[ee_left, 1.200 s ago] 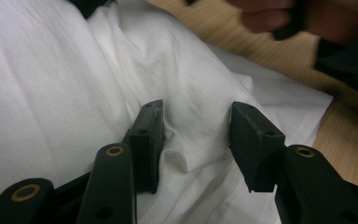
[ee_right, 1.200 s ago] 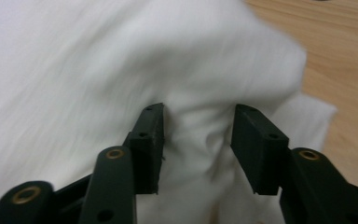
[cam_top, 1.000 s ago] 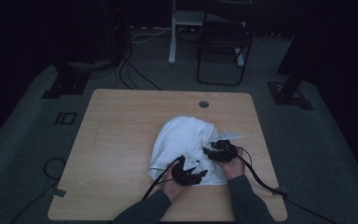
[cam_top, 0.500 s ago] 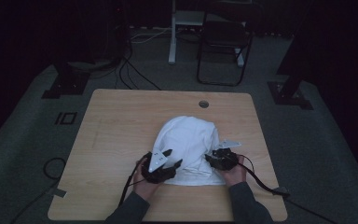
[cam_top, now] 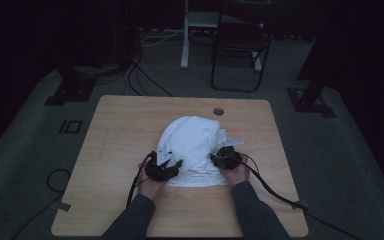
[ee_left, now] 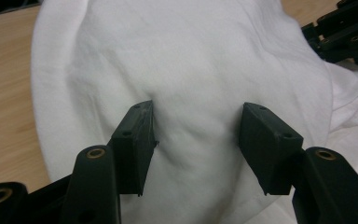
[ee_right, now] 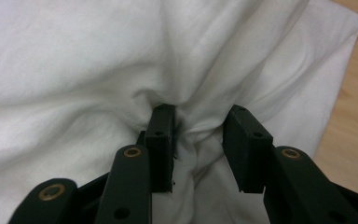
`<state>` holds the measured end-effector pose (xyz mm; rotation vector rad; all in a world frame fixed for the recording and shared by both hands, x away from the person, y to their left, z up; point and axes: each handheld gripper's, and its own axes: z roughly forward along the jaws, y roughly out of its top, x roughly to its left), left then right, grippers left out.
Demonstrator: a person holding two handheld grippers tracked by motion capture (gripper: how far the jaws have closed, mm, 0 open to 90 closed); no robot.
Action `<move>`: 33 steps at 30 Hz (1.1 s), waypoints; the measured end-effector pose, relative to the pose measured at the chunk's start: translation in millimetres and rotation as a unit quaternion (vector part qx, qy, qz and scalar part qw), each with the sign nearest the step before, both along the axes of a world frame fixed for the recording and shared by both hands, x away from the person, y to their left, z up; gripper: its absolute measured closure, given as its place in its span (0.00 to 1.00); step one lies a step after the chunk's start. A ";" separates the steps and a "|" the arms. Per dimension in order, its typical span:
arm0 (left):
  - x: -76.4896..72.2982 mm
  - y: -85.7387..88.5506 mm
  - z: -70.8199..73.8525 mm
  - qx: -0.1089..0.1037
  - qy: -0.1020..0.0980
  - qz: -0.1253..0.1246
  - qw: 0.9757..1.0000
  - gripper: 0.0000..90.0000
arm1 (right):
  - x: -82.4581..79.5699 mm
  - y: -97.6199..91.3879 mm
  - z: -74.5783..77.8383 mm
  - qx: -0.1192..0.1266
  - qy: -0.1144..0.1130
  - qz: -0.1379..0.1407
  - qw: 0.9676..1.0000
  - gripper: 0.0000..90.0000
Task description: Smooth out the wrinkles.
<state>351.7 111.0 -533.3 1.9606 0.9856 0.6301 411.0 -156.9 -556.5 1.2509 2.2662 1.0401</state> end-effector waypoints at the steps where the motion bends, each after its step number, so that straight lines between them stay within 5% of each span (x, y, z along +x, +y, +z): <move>1: 1.9 1.4 0.4 0.001 0.001 0.006 1.000 0.50 | 3.8 2.1 -0.1 0.004 0.002 -0.001 1.000 0.70; 10: 20.4 18.2 4.3 0.011 0.002 0.049 0.999 0.50 | 32.1 24.0 0.8 0.010 0.004 0.006 1.000 0.66; 20: 35.8 23.0 5.6 0.004 -0.001 0.055 0.998 0.49 | 50.5 23.7 -0.8 0.030 0.009 -0.008 0.999 0.55; 23: 31.1 27.6 12.5 -0.001 -0.012 0.056 0.998 0.48 | 46.2 17.0 8.3 0.028 -0.007 -0.025 0.999 0.45; 27: 19.0 37.7 28.4 -0.023 -0.034 0.065 0.997 0.47 | 30.7 4.1 25.4 0.048 -0.037 -0.031 0.998 0.44; 33: -0.4 53.8 44.3 -0.044 -0.050 0.058 0.996 0.47 | 2.1 -16.9 32.4 0.034 -0.049 -0.028 0.998 0.42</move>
